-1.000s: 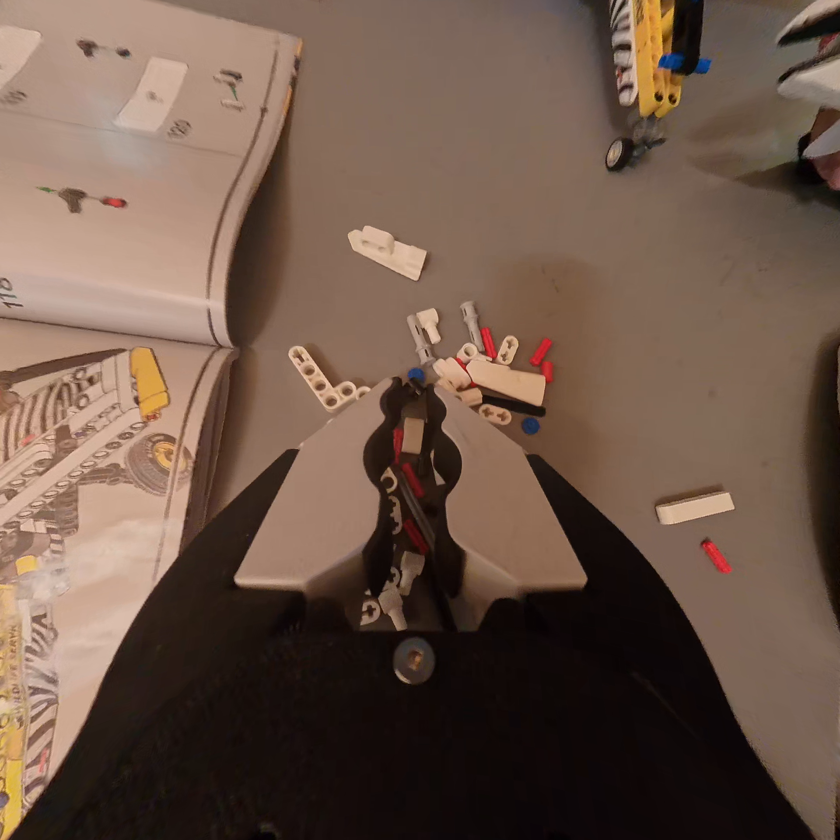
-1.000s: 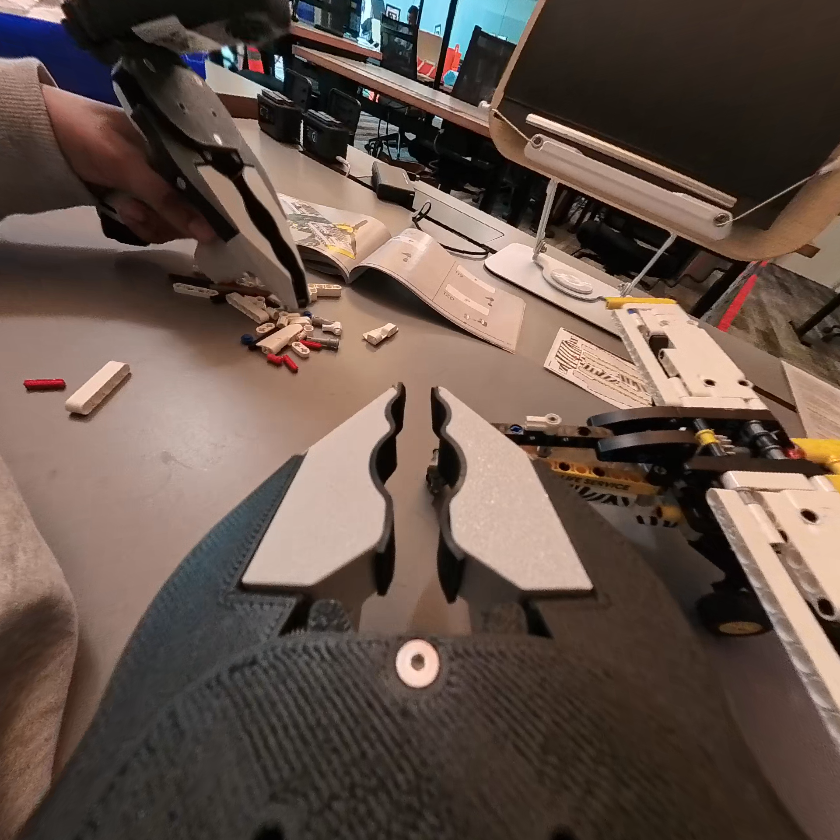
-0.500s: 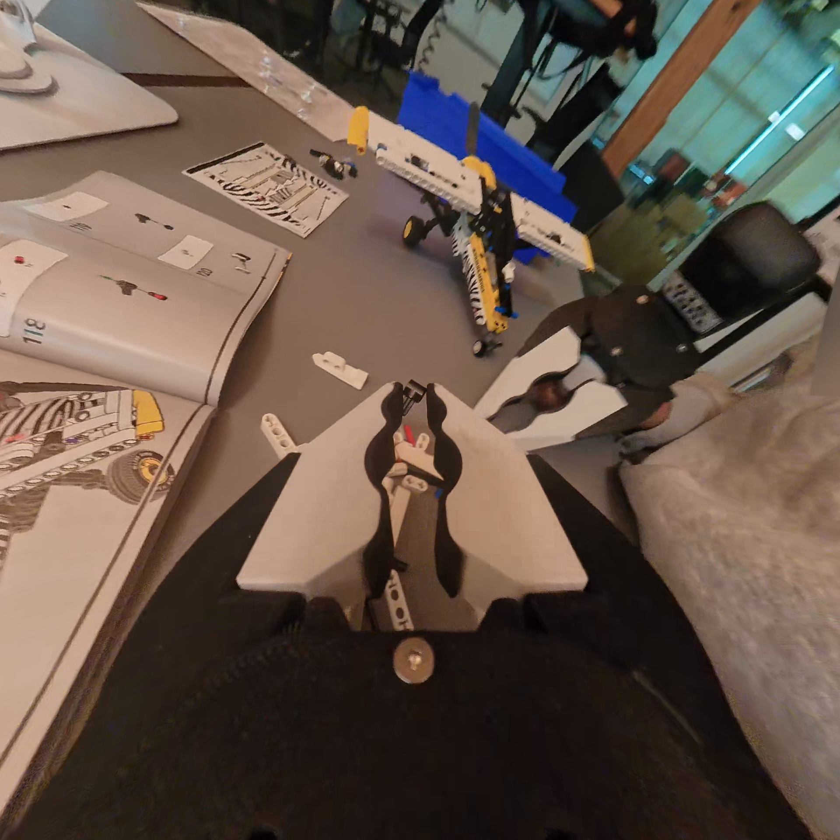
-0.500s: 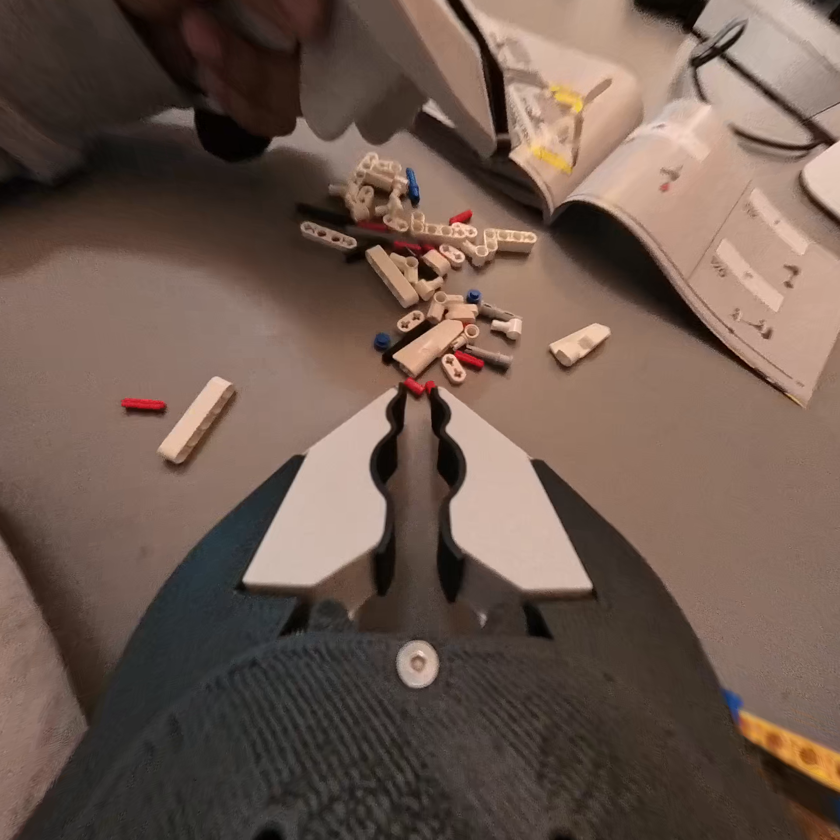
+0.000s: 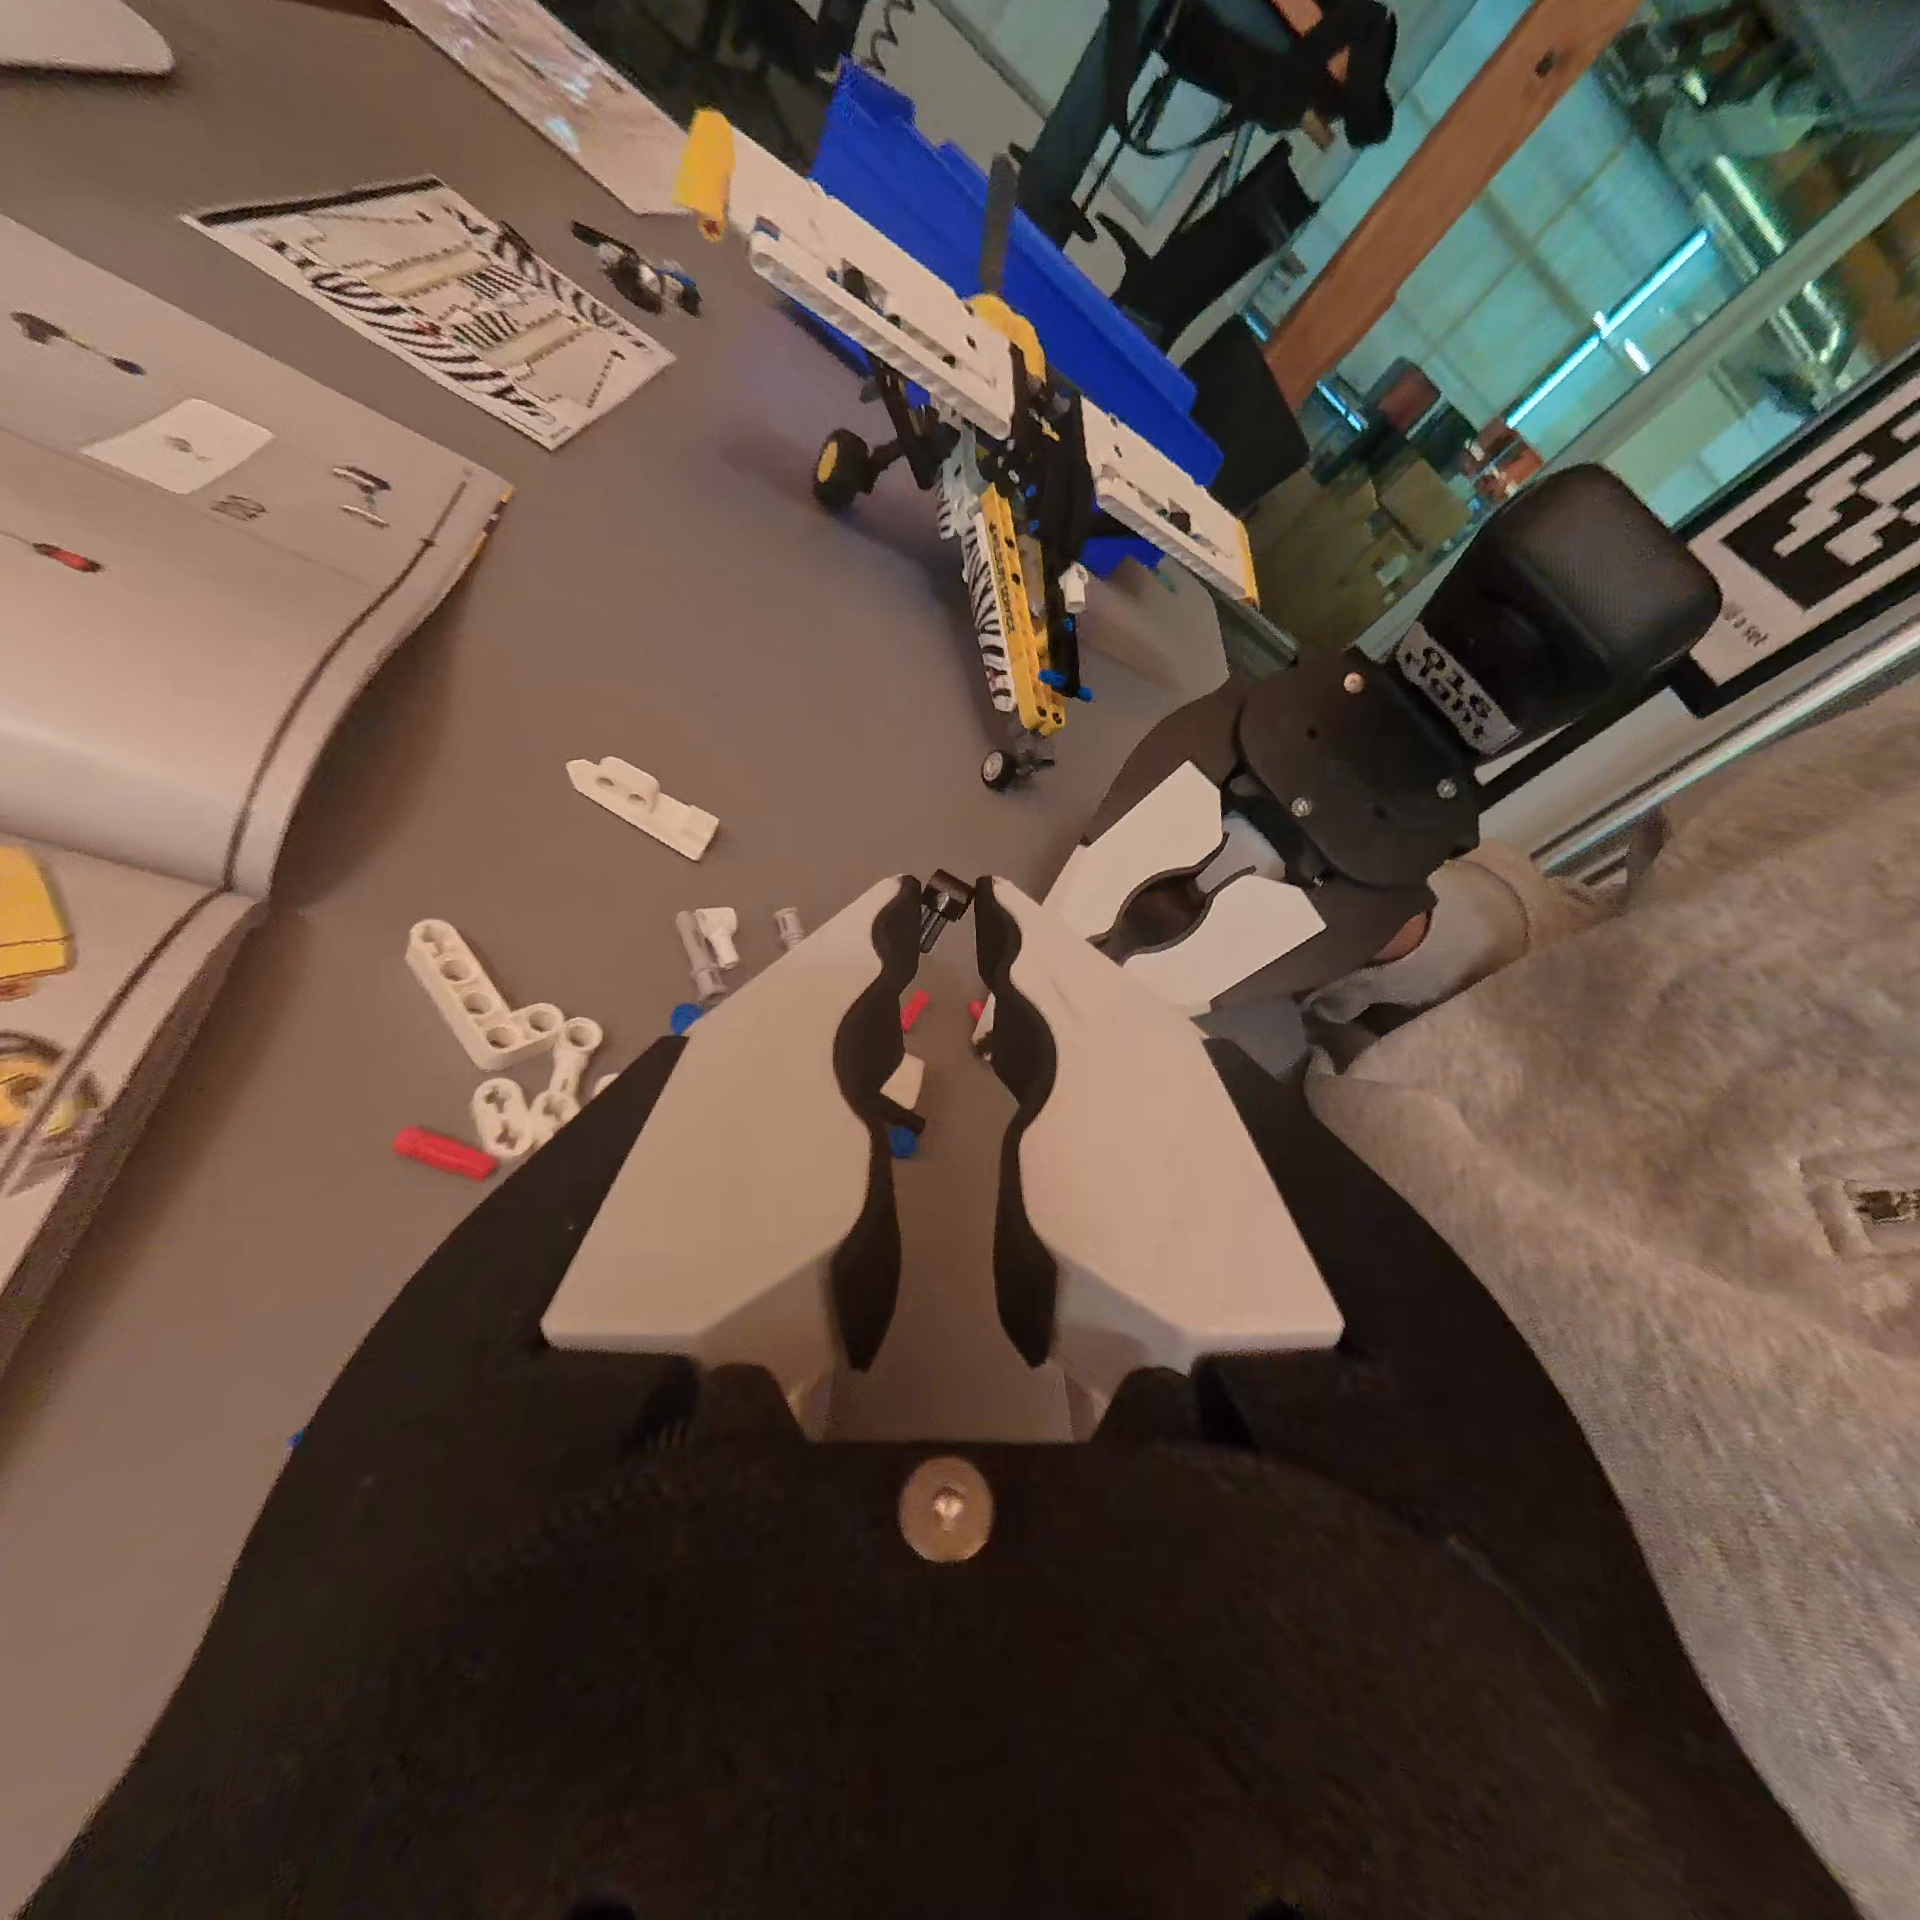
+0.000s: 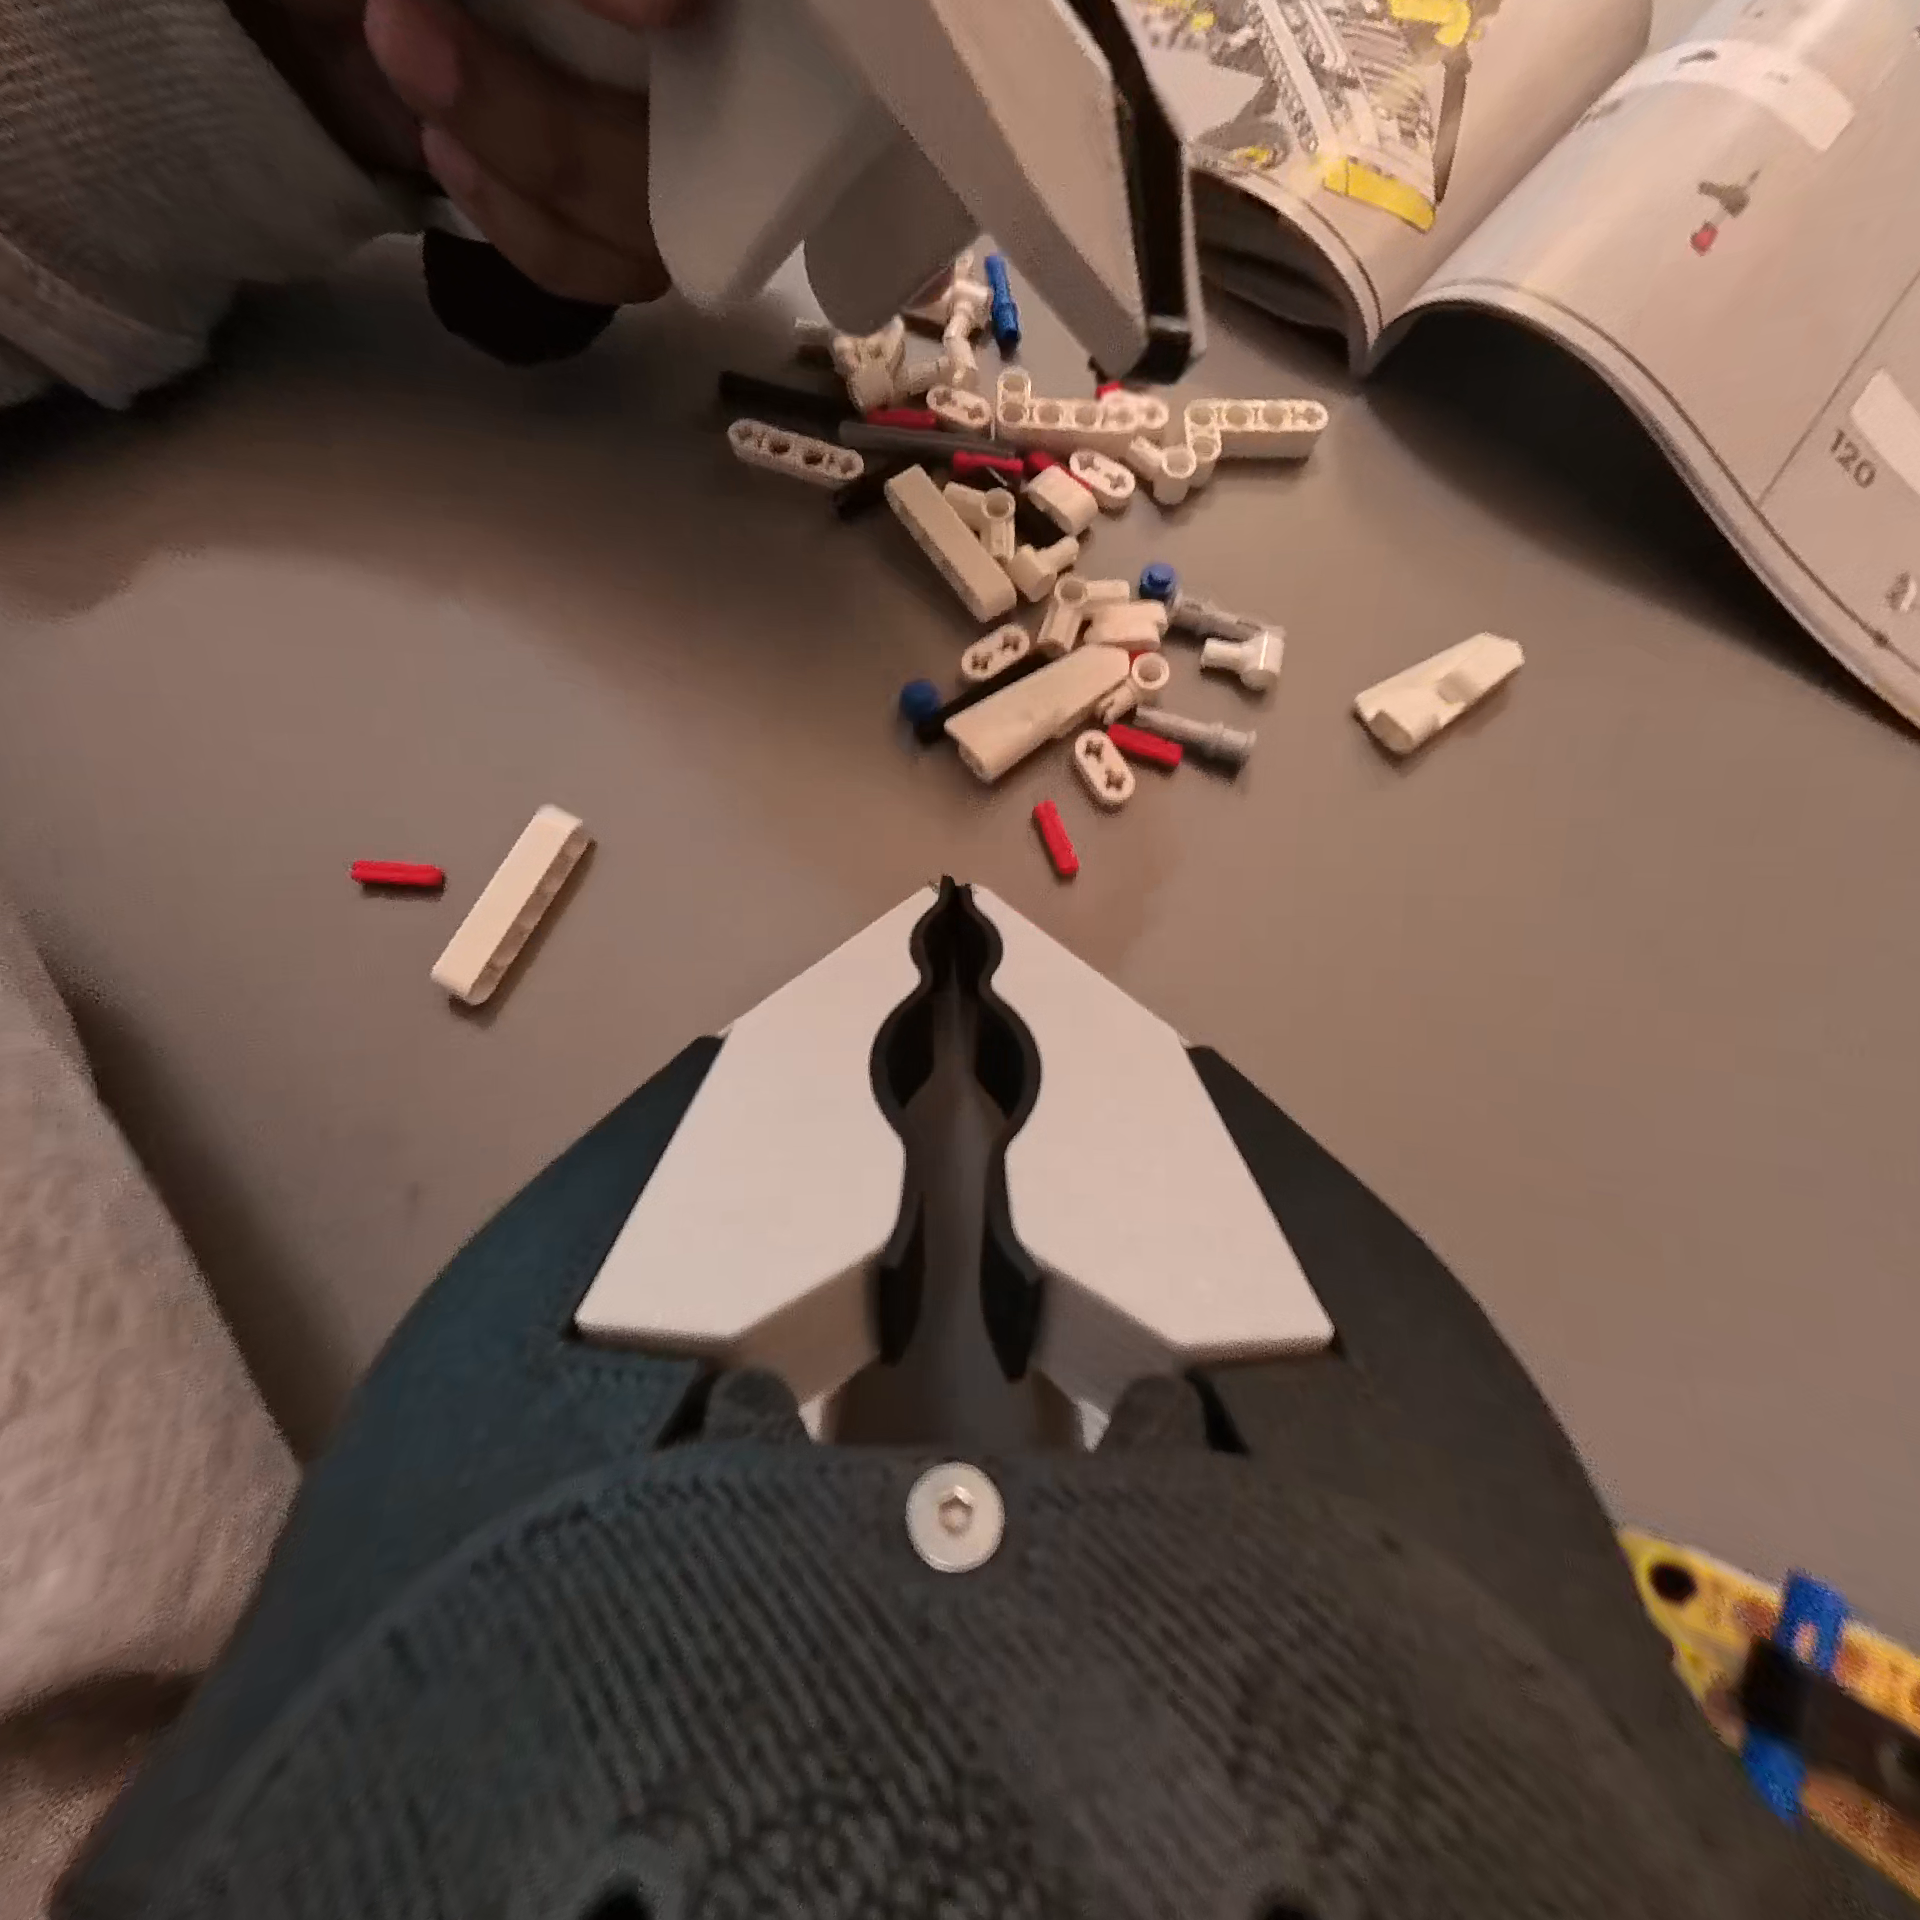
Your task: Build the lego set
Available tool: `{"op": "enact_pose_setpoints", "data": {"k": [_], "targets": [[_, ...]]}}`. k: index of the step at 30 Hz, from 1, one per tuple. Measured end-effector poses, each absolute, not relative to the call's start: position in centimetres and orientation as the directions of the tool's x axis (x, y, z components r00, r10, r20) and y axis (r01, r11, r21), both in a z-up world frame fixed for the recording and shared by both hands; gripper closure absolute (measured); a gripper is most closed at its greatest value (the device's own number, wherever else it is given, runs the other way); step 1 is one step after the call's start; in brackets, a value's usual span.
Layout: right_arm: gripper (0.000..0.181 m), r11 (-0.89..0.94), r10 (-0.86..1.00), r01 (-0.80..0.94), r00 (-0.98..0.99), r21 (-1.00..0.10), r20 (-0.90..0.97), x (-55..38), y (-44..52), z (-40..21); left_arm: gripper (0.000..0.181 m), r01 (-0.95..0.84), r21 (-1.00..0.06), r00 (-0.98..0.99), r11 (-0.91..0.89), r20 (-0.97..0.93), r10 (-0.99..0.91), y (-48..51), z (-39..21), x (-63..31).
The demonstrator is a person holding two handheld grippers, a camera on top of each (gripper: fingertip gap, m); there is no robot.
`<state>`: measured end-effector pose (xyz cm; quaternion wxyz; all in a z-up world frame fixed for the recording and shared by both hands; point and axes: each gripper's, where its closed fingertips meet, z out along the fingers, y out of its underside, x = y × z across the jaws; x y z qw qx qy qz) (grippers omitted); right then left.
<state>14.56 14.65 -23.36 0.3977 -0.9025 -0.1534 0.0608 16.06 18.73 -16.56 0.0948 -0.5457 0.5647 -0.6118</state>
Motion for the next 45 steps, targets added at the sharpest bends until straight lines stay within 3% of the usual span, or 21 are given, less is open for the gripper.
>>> {"op": "enact_pose_setpoints", "data": {"k": [7,13,18,24,26,29,31,34,41,45], "targets": [[0.181,-0.674,0.219,0.137,0.976,-0.726,-0.019,15.9,9.9,-23.4,0.173,-0.536,-0.793,-0.412,-0.289,0.545,-0.73,14.5,-17.1,16.6],[0.175,-0.627,0.129,0.015,0.988,-0.779,-0.085,17.2,7.9,-22.4,0.173,-0.552,-0.793,-0.36,-0.257,0.505,-0.785,12.6,-18.0,16.8],[0.163,-0.56,0.166,-0.042,0.973,-0.828,-0.162,16.9,9.4,-20.5,0.173,-0.563,-0.766,-0.247,-0.309,0.513,-0.822,13.0,-18.7,16.7],[0.163,-0.55,0.194,-0.027,0.968,-0.835,-0.159,16.4,9.6,-20.7,0.17,-0.656,-0.727,-0.173,-0.204,0.408,-0.896,11.2,-21.7,15.3],[0.162,-0.534,0.215,-0.002,0.967,-0.846,-0.139,15.9,9.7,-20.4,0.18,-0.647,-0.721,-0.181,-0.249,0.462,-0.868,10.2,-21.3,15.4],[0.161,-0.468,0.248,0.066,0.967,-0.881,-0.059,15.1,9.8,-19.2,0.181,-0.615,-0.653,-0.218,-0.443,0.681,-0.699,9.0,-18.8,15.9],[0.161,-0.501,0.194,0.149,0.979,-0.853,0.057,16.6,9.5,-19.7,0.181,-0.594,-0.621,-0.217,-0.511,0.736,-0.642,9.7,-18.0,16.0],[0.162,-0.564,0.147,0.205,0.978,-0.8,0.147,18.3,8.7,-20.8,0.179,-0.59,-0.656,-0.189,-0.471,0.679,-0.709,10.9,-18.6,15.6],[0.165,-0.634,0.059,0.144,0.989,-0.76,0.139,20.0,10.7,-21.6,0.177,-0.58,-0.703,-0.167,-0.411,0.596,-0.785,11.7,-19.3,15.2],[0.163,-0.658,0.049,0.028,0.999,-0.753,-0.006,19.6,12.5,-22.7,0.178,-0.536,-0.703,-0.17,-0.467,0.632,-0.756,12.2,-18.5,15.2]]}}
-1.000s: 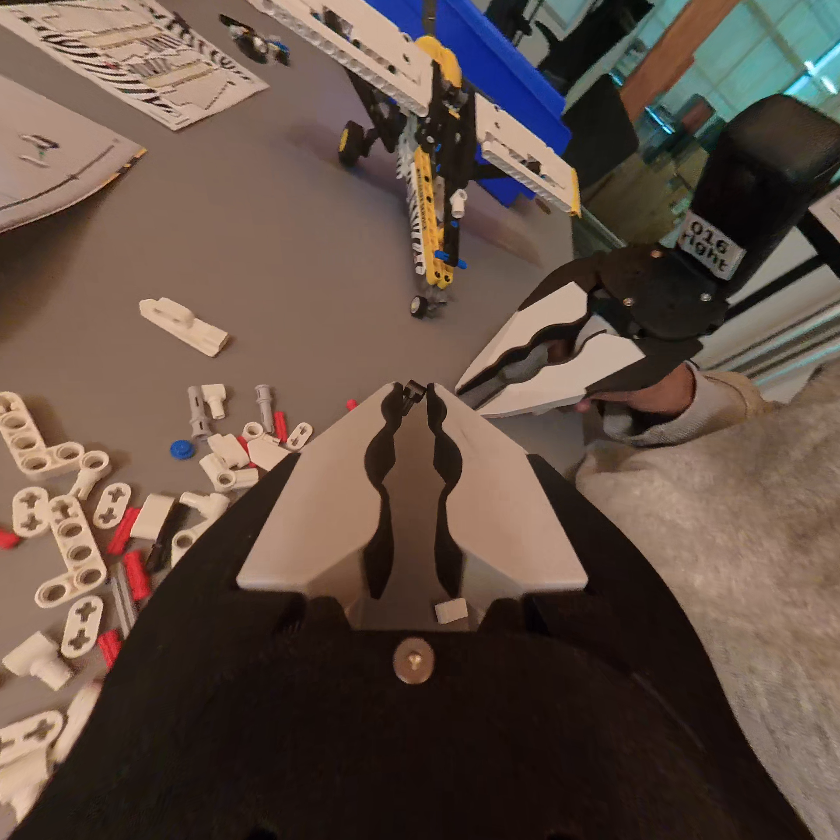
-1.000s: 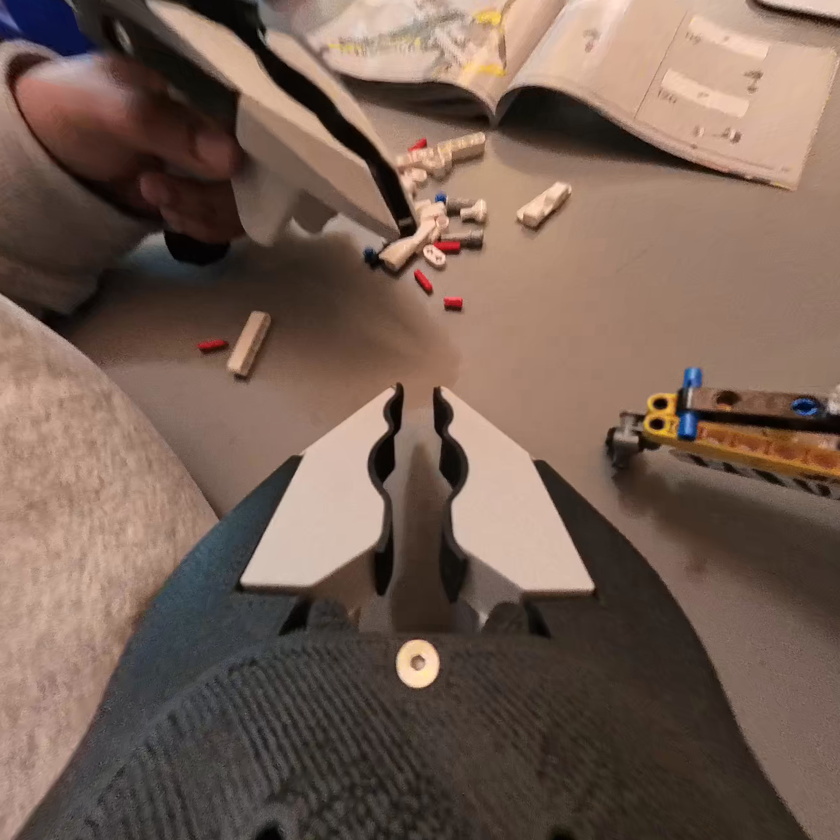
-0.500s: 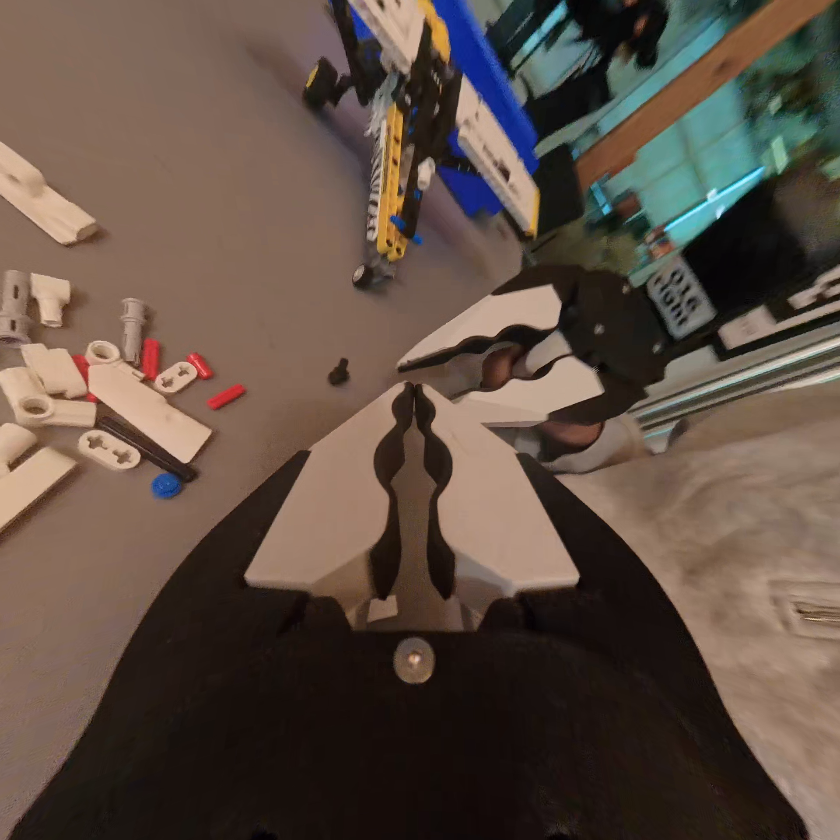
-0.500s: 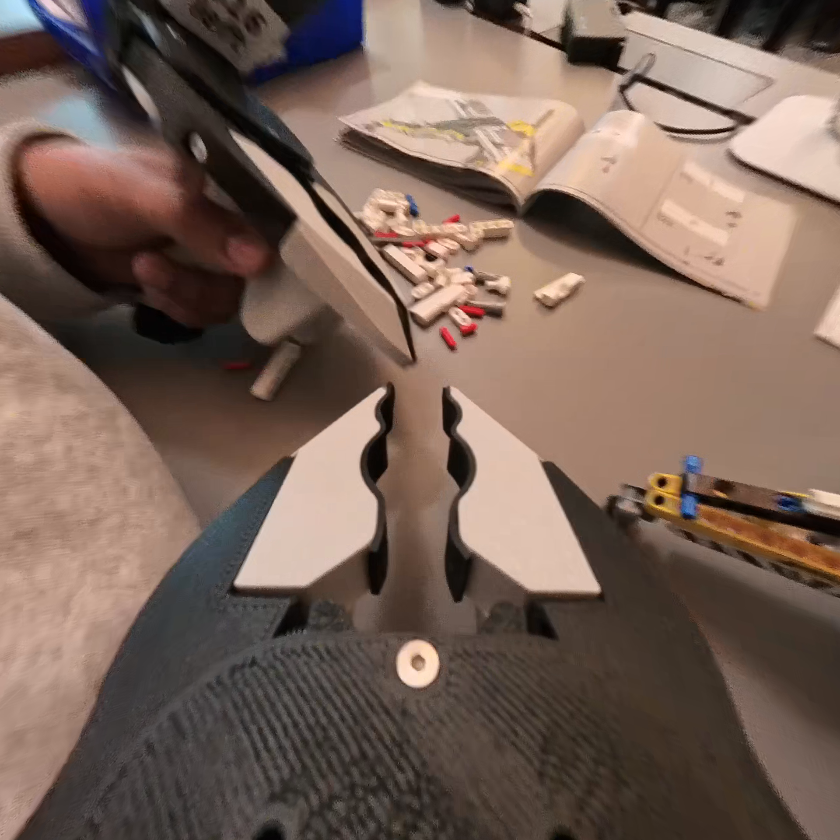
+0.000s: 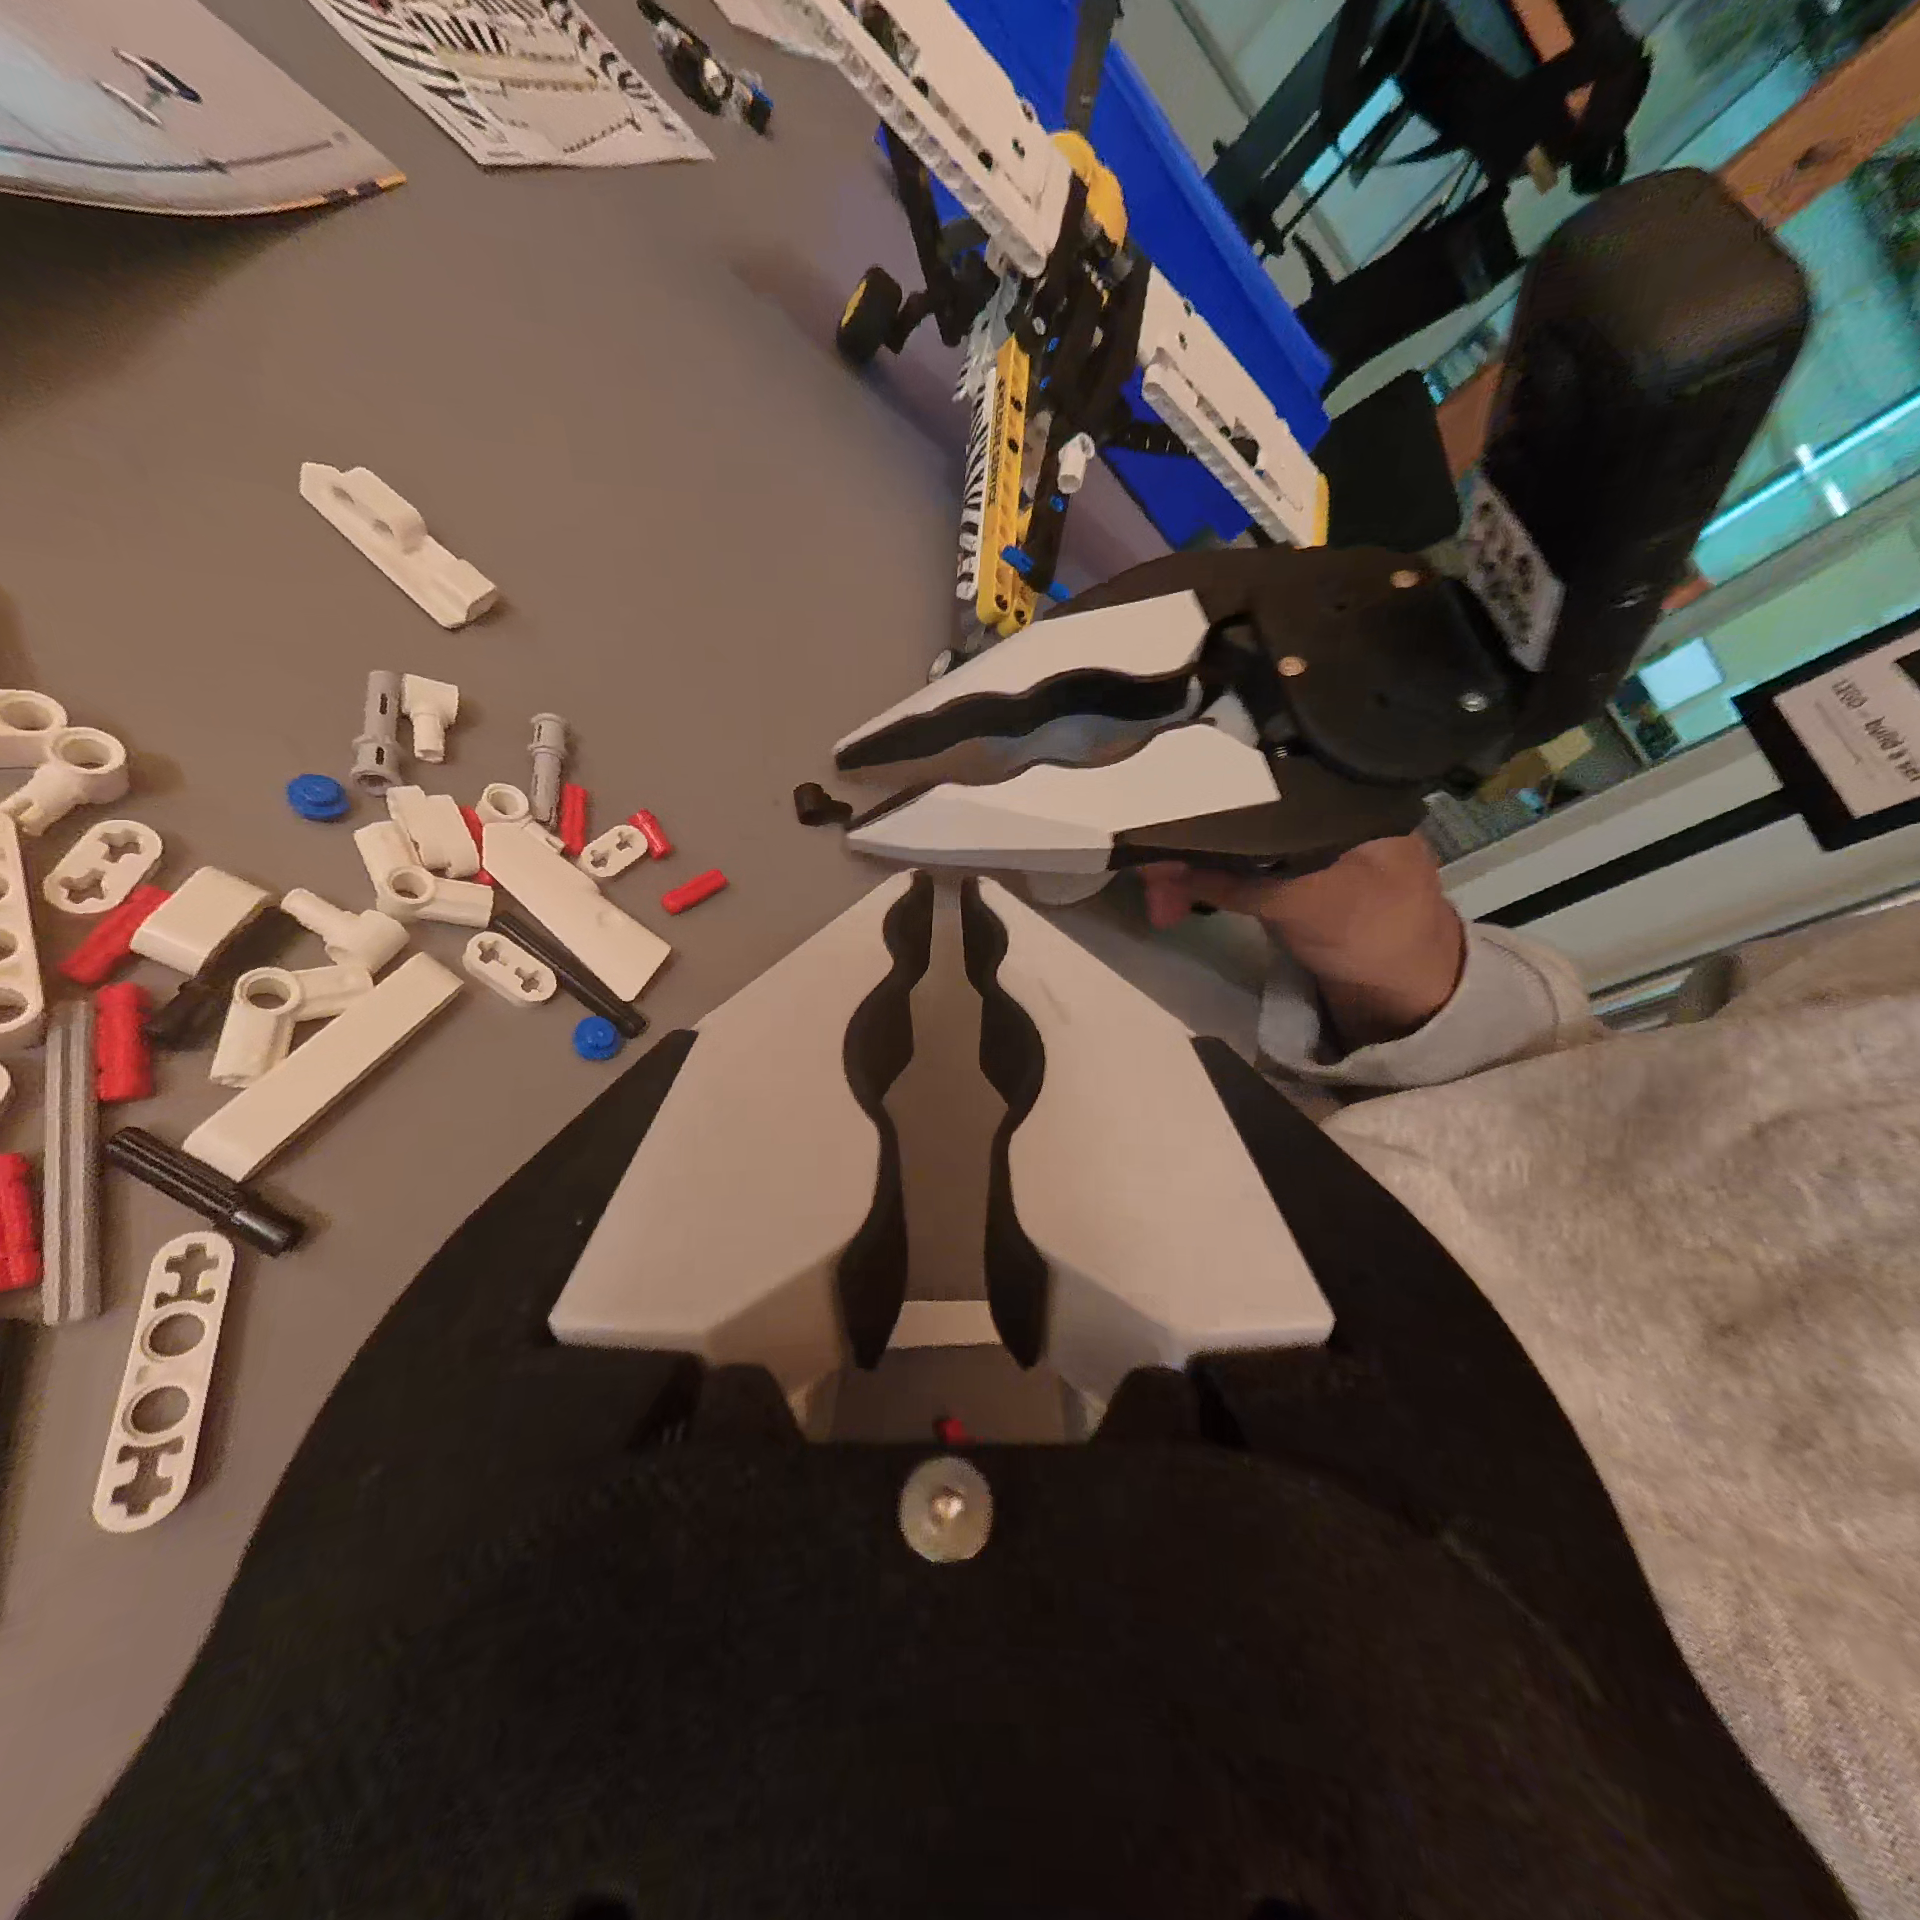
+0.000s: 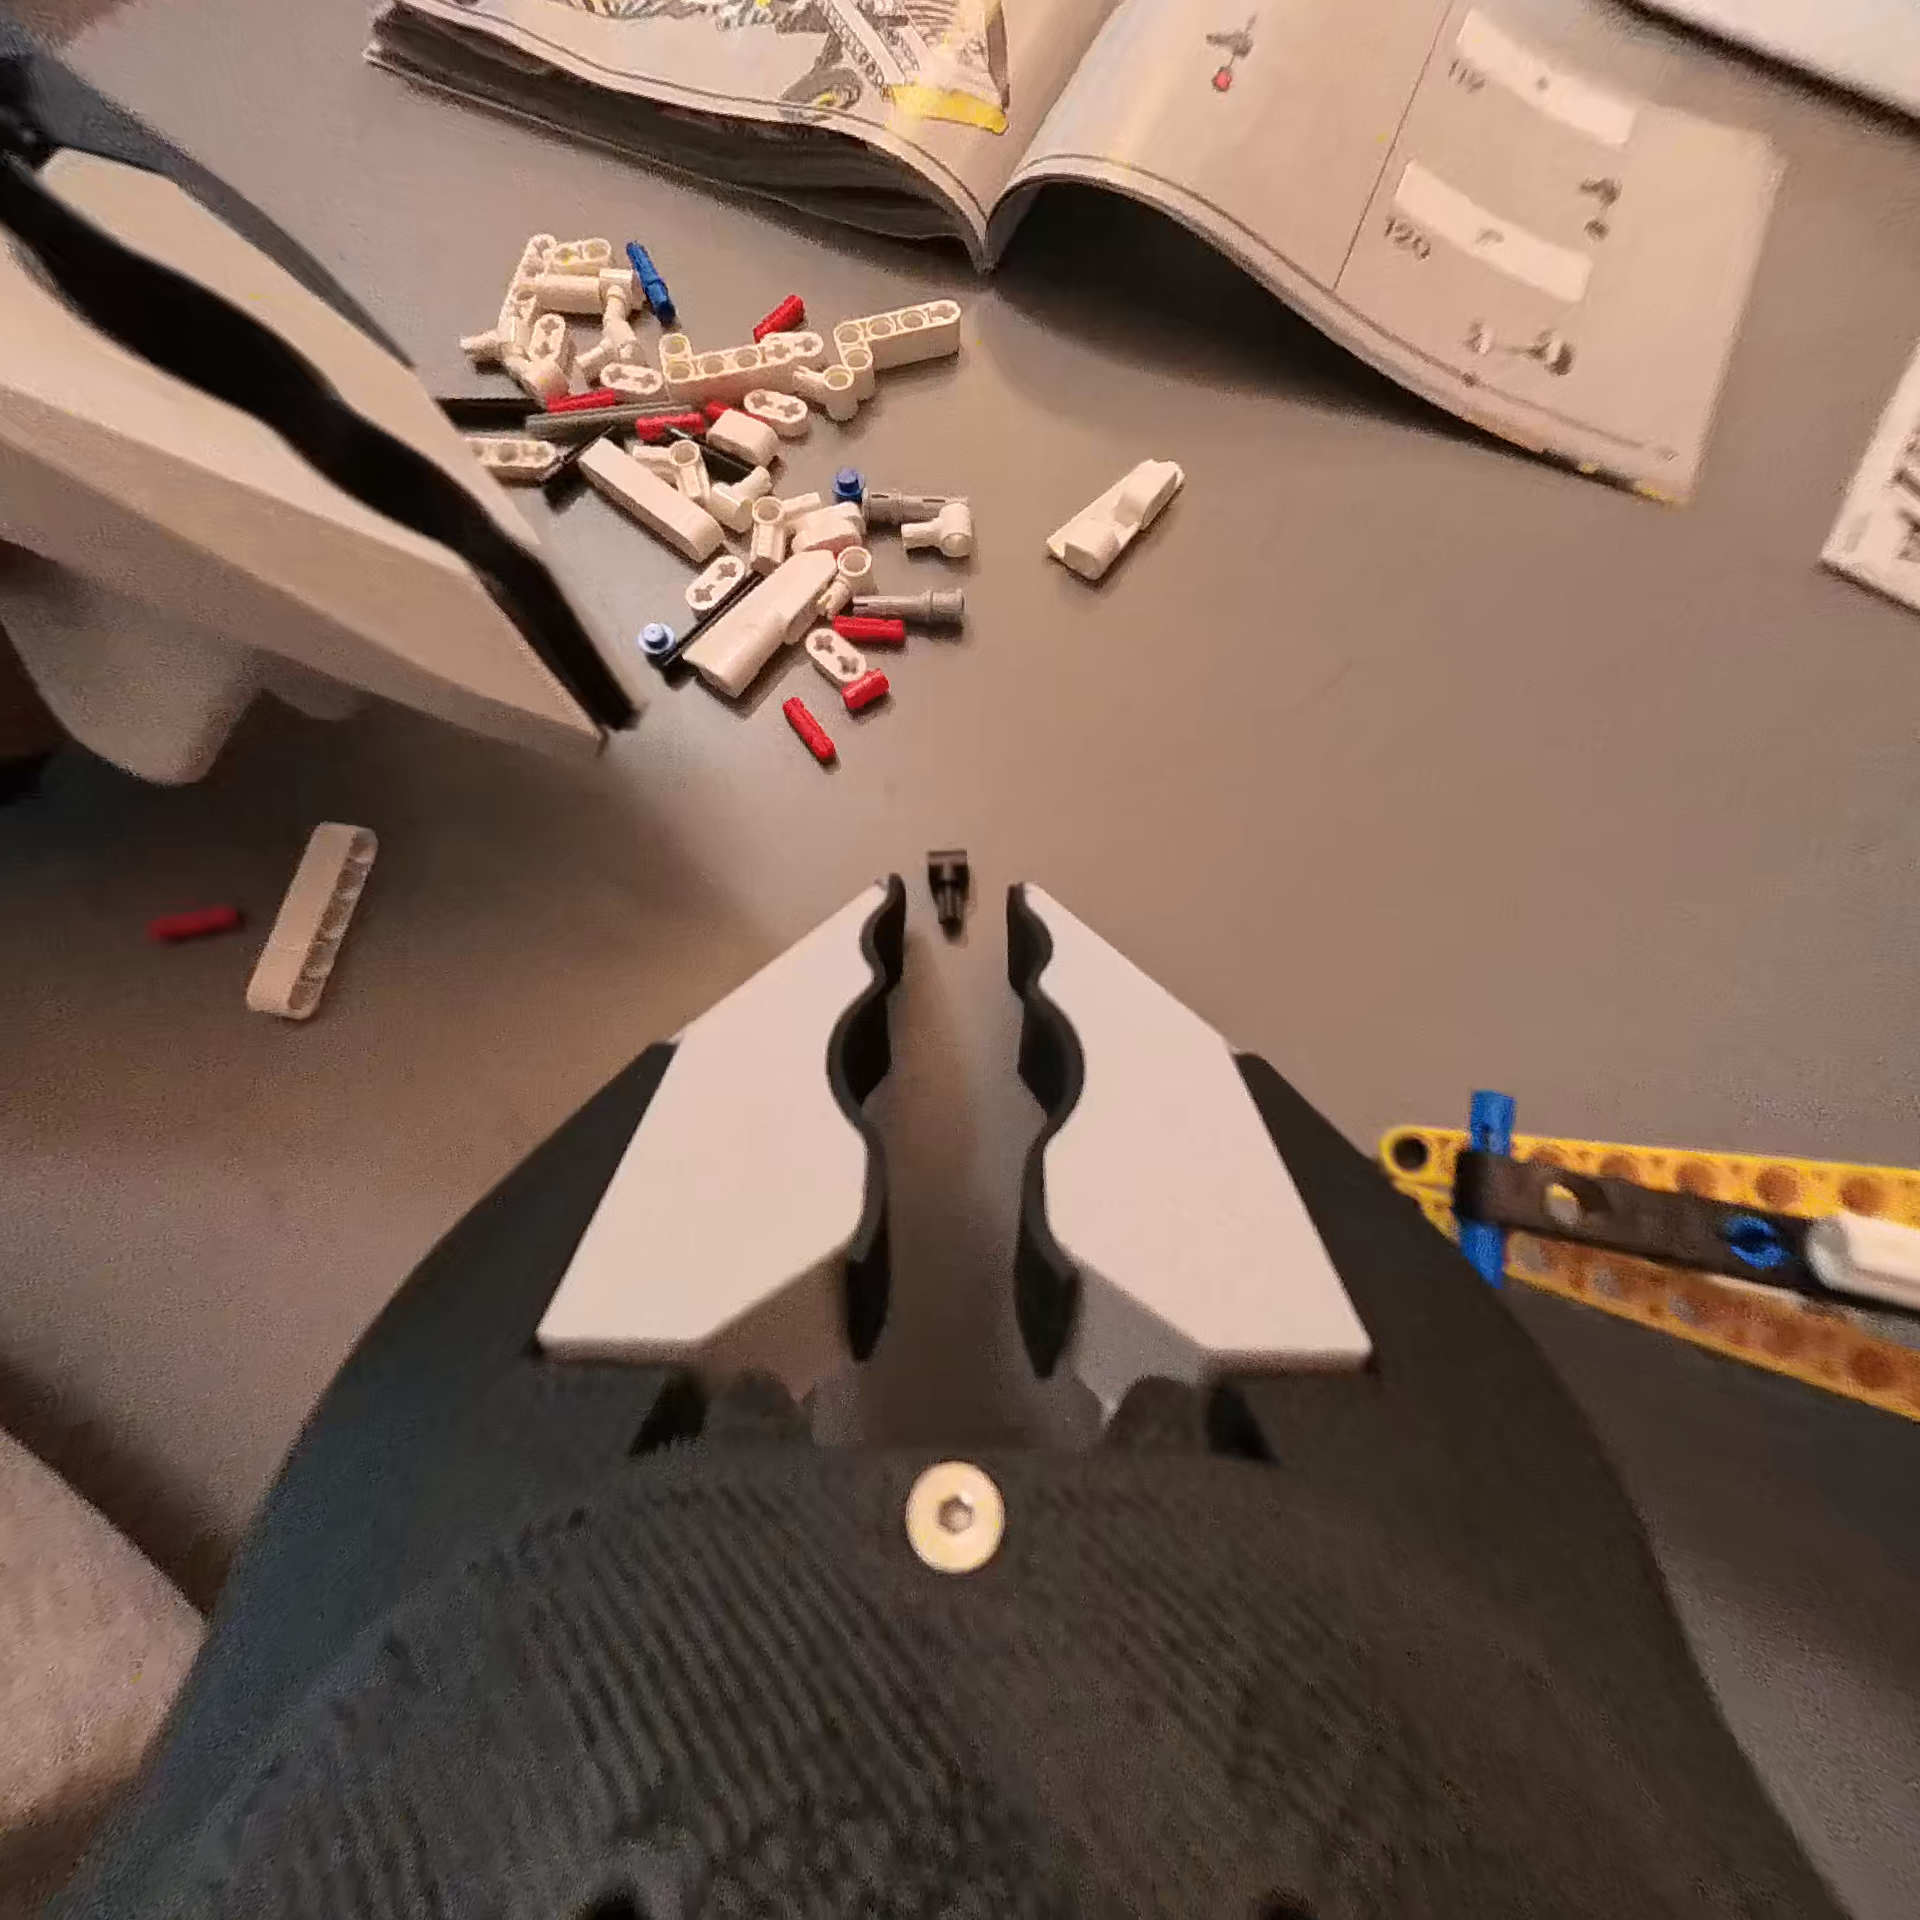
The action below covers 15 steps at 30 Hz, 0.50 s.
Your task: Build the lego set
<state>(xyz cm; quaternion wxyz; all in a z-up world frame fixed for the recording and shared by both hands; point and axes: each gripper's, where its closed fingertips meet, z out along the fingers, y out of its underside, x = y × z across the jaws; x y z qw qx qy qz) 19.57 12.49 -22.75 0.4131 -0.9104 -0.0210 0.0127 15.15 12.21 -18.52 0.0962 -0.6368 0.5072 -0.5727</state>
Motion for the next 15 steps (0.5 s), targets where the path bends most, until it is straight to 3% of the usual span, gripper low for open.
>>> {"op": "enact_pose_setpoints", "data": {"k": [3,6,11,15], "targets": [[0.175,-0.667,0.041,0.019,0.999,-0.745,-0.011,19.6,12.9,-23.3,0.177,-0.52,-0.703,-0.17,-0.485,0.642,-0.748,12.5,-18.4,14.9],[0.175,-0.656,0.075,0.059,0.997,-0.752,0.013,19.0,13.0,-23.0,0.173,-0.503,-0.694,-0.165,-0.514,0.662,-0.731,12.7,-18.4,14.9],[0.175,-0.326,0.09,0.28,0.96,-0.903,0.265,17.4,13.6,-16.2,0.156,-0.409,-0.586,-0.194,-0.699,0.805,-0.561,13.0,-16.3,15.8],[0.175,-0.173,0.064,0.462,0.887,-0.87,0.458,15.7,13.3,-13.0,0.155,-0.324,-0.477,-0.332,-0.817,0.866,-0.374,12.8,-13.2,15.8]]}}
